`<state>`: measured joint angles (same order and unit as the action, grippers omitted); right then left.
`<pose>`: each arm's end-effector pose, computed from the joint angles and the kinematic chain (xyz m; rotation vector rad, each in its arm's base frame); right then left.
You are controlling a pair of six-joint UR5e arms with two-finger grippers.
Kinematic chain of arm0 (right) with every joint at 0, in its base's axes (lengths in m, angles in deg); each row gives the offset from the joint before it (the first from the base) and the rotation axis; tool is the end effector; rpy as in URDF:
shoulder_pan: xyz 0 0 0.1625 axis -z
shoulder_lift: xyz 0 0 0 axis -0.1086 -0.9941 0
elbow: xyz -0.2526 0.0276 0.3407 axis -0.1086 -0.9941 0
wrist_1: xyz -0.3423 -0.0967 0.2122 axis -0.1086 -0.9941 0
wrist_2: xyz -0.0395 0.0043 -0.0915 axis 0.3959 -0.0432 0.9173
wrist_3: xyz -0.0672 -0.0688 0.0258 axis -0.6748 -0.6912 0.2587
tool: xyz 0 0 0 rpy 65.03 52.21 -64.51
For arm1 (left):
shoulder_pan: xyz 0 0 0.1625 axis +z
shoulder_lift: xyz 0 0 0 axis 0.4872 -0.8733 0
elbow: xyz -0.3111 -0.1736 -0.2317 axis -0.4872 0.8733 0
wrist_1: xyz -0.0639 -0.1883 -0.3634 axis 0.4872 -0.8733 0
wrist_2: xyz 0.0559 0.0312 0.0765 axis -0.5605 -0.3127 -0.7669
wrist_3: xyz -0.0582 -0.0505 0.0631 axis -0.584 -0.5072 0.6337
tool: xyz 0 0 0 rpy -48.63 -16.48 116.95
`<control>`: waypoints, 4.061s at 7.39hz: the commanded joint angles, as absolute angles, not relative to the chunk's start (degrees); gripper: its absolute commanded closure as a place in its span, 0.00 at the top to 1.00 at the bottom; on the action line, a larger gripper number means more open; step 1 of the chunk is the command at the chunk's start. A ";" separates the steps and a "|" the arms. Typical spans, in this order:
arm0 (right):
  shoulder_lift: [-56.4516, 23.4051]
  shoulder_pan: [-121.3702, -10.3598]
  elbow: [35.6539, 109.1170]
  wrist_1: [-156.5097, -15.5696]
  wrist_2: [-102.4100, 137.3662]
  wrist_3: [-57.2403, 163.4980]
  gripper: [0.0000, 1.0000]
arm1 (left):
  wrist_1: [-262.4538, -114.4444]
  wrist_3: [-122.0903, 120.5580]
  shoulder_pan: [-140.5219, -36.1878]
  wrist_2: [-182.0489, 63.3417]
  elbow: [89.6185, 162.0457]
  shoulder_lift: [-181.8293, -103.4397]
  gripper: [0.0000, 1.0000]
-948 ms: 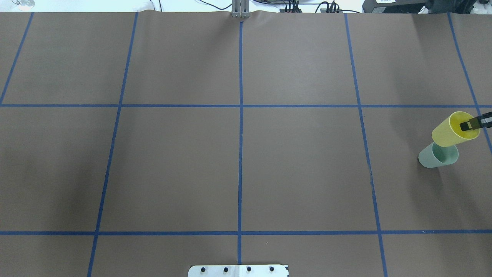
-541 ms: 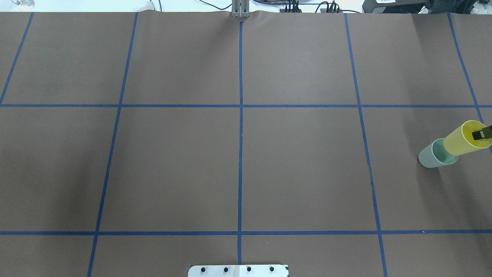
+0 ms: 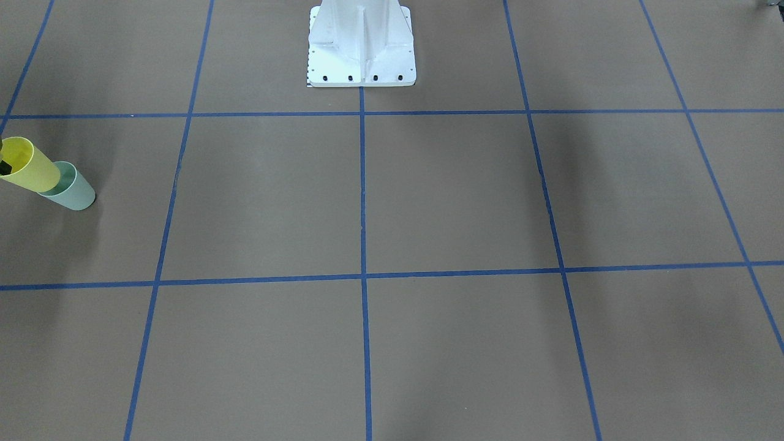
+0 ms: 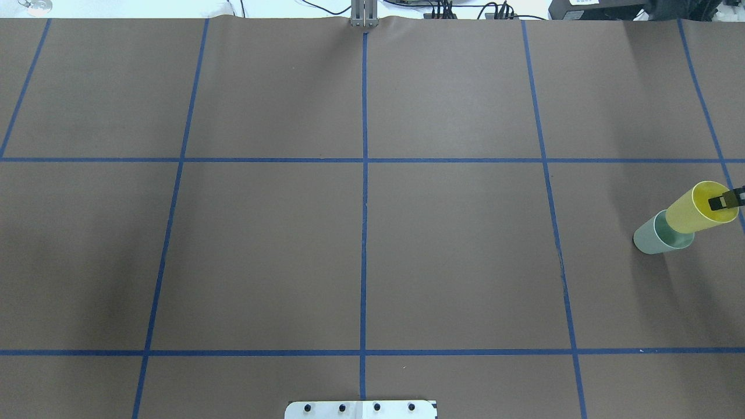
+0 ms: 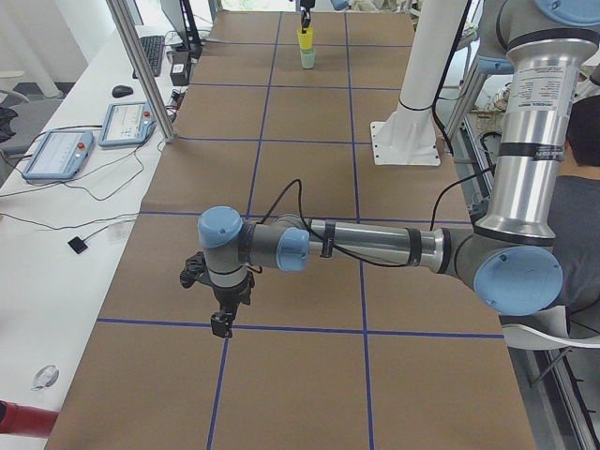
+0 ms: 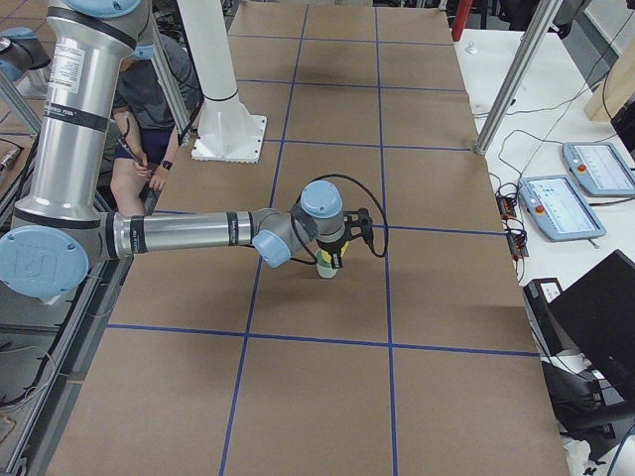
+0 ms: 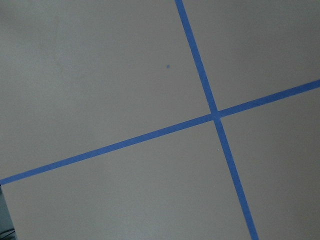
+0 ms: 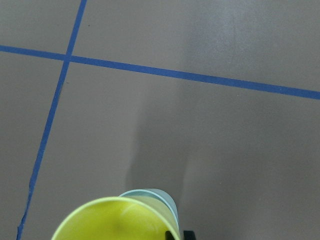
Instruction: Transfer and stack yellow cup on green cup
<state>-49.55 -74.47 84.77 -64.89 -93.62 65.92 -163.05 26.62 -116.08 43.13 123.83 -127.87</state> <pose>-0.0963 -0.4138 0.5574 0.2305 -0.9315 -0.1264 -0.0489 -0.5367 0.6341 0.1291 0.5867 0.2906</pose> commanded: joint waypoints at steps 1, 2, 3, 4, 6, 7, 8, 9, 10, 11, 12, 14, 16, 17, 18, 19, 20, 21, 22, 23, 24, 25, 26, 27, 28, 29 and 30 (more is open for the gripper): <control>-49.28 -72.68 84.77 -64.84 -92.13 66.86 0.00 | -163.05 26.62 -116.08 43.13 123.98 -127.96 1.00; -49.37 -72.59 84.77 -64.84 -92.13 66.78 0.00 | -163.05 26.62 -116.00 43.13 123.90 -128.05 1.00; -49.46 -72.59 84.86 -64.84 -92.13 66.77 0.00 | -163.05 26.62 -116.08 43.13 123.98 -128.05 1.00; -49.46 -72.42 84.86 -64.84 -92.13 66.77 0.00 | -163.05 26.62 -116.08 43.21 124.07 -128.05 1.00; -49.46 -71.89 84.77 -64.84 -92.13 66.77 0.32 | -163.05 26.62 -116.00 43.13 123.90 -128.05 1.00; -49.46 -71.89 84.77 -64.75 -92.13 66.17 0.90 | -163.05 26.62 -116.00 43.21 123.81 -128.14 1.00; -49.46 -71.89 84.77 -64.75 -91.95 66.07 0.99 | -163.05 26.62 -116.00 43.21 123.81 -128.14 1.00; -49.37 -71.89 84.77 -64.84 -91.86 66.16 0.99 | -163.05 26.62 -116.00 43.21 123.81 -128.14 1.00; -49.20 -71.89 85.03 -64.84 -91.86 66.07 0.99 | -163.05 26.62 -116.00 43.21 123.81 -128.14 1.00; -49.28 -72.76 84.77 -65.45 -92.12 65.81 0.99 | -163.05 26.62 -116.00 43.21 123.72 -128.05 1.00; -48.41 -75.12 84.51 -68.15 -92.04 64.50 0.99 | -163.05 26.62 -116.00 43.21 123.72 -128.05 1.00; -44.55 -83.71 84.51 -84.62 -91.60 46.06 0.99 | -162.96 26.62 -116.00 43.21 123.72 -127.96 1.00; -42.87 -91.71 83.72 -95.74 -90.02 32.30 0.99 | -162.87 26.71 -116.00 43.21 123.63 -127.26 1.00; -42.95 -94.45 82.32 -97.34 -90.10 29.01 0.99 | -162.61 27.14 -116.08 43.21 123.11 -127.17 1.00; -44.87 -95.43 82.05 -96.66 -90.02 28.29 0.99 | -162.35 27.76 -116.69 43.65 123.10 -127.17 1.00; -45.59 -95.53 81.87 -96.57 -89.93 28.28 0.99 | -161.39 27.76 -118.26 49.48 123.10 -127.35 1.00; -45.68 -95.44 80.65 -96.57 -90.02 28.37 0.99 | -159.73 27.76 -118.37 50.76 123.10 -127.69 1.00; -45.68 -95.44 80.38 -96.57 -90.10 28.45 0.99 | -159.88 27.85 -118.72 51.38 123.71 -127.26 1.00; -45.68 -95.44 80.38 -96.57 -90.19 28.45 0.99 | -160.15 27.94 -118.98 51.39 124.24 -127.08 1.00; -45.77 -95.44 80.46 -96.57 -90.28 28.45 0.99 | -159.80 27.94 -119.42 51.39 126.34 -127.00 1.00; -45.77 -95.44 80.46 -96.57 -90.28 28.45 0.99 | -160.49 27.76 -119.68 51.48 130.53 -122.30 1.00; -45.94 -95.44 80.46 -96.57 -90.37 28.45 1.00 | -160.50 27.42 -119.77 51.48 131.62 -120.68 1.00; -46.29 -95.44 80.55 -96.48 -90.37 28.45 0.99 | -160.41 27.24 -119.77 51.30 131.63 -120.06 1.00; -46.30 -95.44 80.47 -96.57 -90.37 28.45 0.99 | -160.50 27.41 -119.77 50.78 131.63 -120.05 1.00; -46.30 -95.44 80.29 -96.57 -90.28 28.45 0.99 | -160.59 27.41 -119.60 50.77 131.46 -119.44 1.00; -46.38 -95.44 79.94 -96.48 -90.28 28.45 0.99 | -160.50 27.59 -119.60 50.77 131.19 -119.26 1.00; -46.47 -95.44 79.94 -96.57 -90.28 28.63 0.99 | -160.59 27.59 -119.51 50.77 131.71 -118.30 1.00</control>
